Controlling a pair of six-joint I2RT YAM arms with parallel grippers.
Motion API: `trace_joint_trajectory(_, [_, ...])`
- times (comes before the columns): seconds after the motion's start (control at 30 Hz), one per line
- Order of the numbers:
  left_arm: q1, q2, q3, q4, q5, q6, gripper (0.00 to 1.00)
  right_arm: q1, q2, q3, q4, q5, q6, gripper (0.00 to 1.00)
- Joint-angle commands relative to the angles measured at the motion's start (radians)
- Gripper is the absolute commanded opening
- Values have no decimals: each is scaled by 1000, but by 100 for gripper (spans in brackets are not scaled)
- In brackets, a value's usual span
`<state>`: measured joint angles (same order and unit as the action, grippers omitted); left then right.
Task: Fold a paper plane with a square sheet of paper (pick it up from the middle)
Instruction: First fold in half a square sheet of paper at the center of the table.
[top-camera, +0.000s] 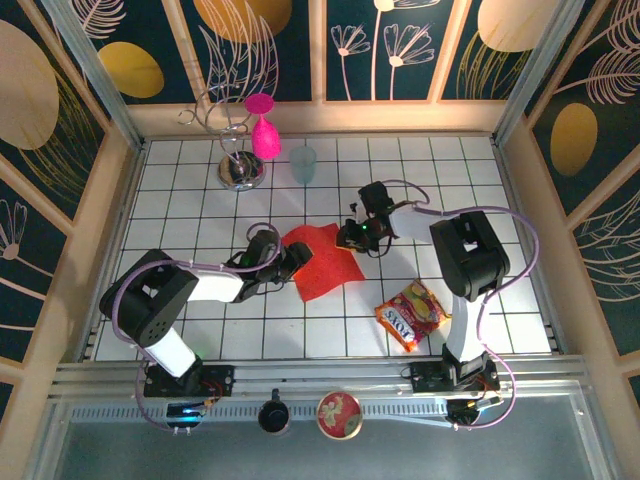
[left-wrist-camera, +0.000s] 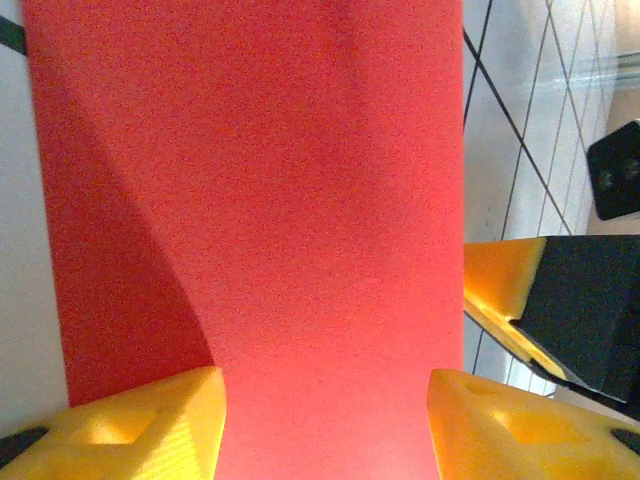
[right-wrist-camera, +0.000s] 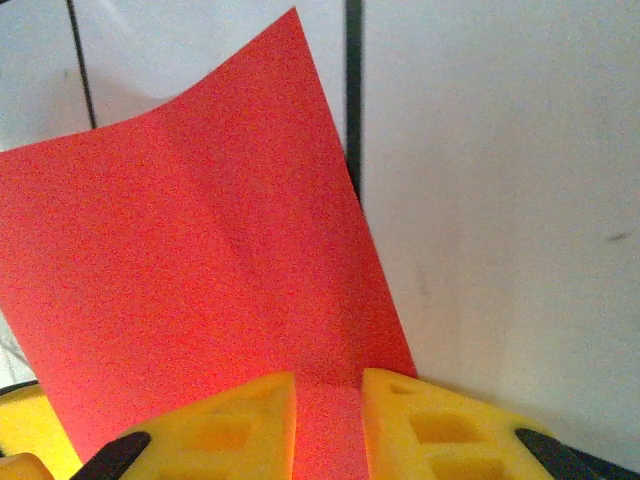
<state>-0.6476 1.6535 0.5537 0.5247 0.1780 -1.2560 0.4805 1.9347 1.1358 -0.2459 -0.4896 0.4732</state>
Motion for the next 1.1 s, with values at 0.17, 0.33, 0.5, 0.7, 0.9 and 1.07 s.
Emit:
trace_joint_trajectory(0.17, [-3, -31, -52, 52, -24, -29, 65, 55, 43, -18, 56, -80, 58, 25])
trace_joint_trajectory(0.33, [-3, -55, -69, 57, -36, -28, 71, 61, 50, -24, 93, -99, 90, 25])
trace_joint_trajectory(0.5, [-3, -73, -66, 49, -44, -20, 77, 95, 59, -24, 117, -120, 110, 25])
trace_joint_trajectory(0.7, [-4, -49, -31, -10, -38, -13, 77, 113, 54, -42, 182, -167, 152, 24])
trace_joint_trajectory(0.9, [-4, -35, 5, -60, -38, 0, 74, 117, 37, -66, 237, -211, 183, 25])
trace_joint_trajectory(1.07, [-4, -24, 24, -83, -31, 6, 64, 116, 32, -81, 272, -243, 204, 24])
